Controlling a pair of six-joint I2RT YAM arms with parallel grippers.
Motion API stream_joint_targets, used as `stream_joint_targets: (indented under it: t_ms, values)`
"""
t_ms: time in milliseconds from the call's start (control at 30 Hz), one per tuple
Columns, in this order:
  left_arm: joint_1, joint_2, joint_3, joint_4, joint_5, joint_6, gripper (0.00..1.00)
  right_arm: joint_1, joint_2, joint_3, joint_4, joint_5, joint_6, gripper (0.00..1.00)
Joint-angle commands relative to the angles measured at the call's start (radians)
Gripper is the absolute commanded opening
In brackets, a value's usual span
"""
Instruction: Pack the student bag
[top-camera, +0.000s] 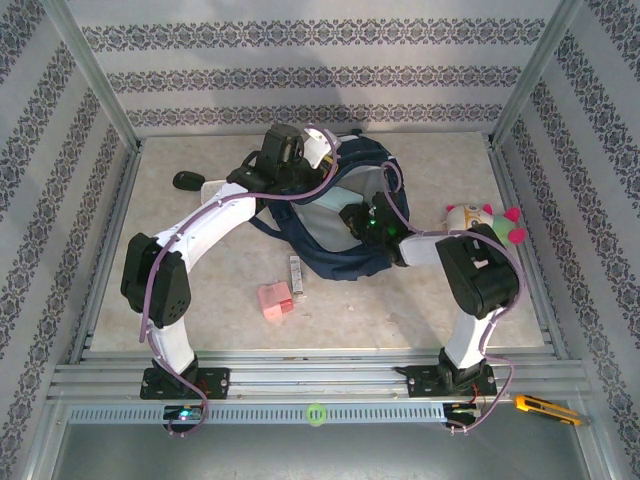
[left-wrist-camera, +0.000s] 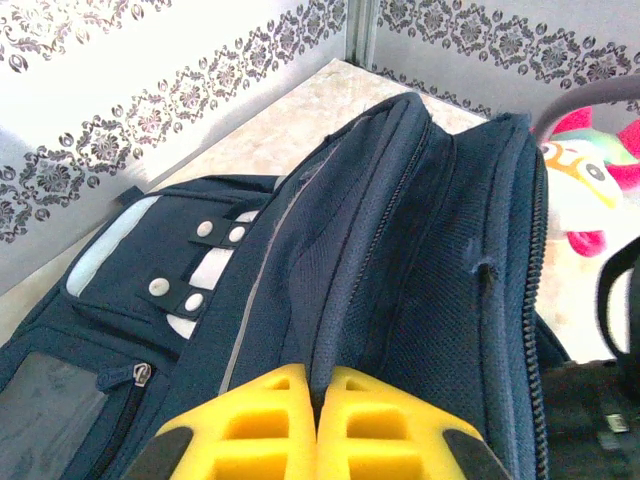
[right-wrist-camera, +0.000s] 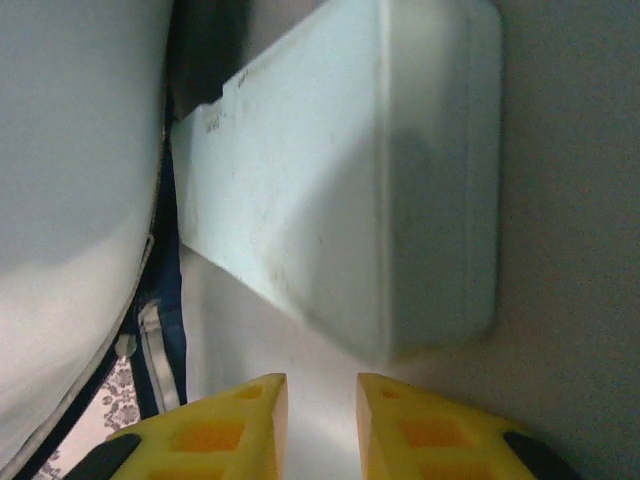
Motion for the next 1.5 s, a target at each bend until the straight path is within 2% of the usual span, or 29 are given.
stream_joint_targets:
  t_ms: [0,267,400,533,700,833,1067,1267,1467]
  values:
    - [0.016,-0.012,0.037,0.147,0.045,-0.035,0.00,-0.019,0.049,0.074,0.037,0.041,-0.003,0.23]
    - [0.016,-0.018,0.025,0.125,0.053,-0.029,0.00,-0.121,0.176,0.245,0.003,0.032,-0.048,0.17]
    - [0.016,-0.020,0.017,0.109,0.038,-0.018,0.00,-0.138,0.184,0.259,0.006,-0.005,-0.058,0.16]
    - [0.015,-0.014,0.016,0.094,0.013,-0.016,0.00,-0.133,0.090,0.174,-0.001,-0.022,-0.067,0.22]
    - [0.017,0.008,0.027,0.031,-0.006,-0.004,0.00,-0.099,-0.139,0.015,-0.091,-0.044,-0.121,0.36]
    - [0.019,0.017,0.015,0.019,0.003,-0.020,0.00,-0.009,-0.369,-0.051,-0.331,-0.003,-0.247,0.44]
    - [0.020,0.062,0.030,-0.025,0.041,-0.052,0.00,0.250,-0.680,-0.049,-0.714,0.245,-0.340,0.54]
    - [0.020,0.093,0.038,-0.039,0.082,-0.074,0.00,0.482,-0.764,-0.012,-0.887,0.444,-0.311,0.60]
    - [0.019,0.126,0.070,-0.088,0.114,-0.078,0.00,0.691,-0.695,0.032,-0.965,0.534,-0.249,0.65]
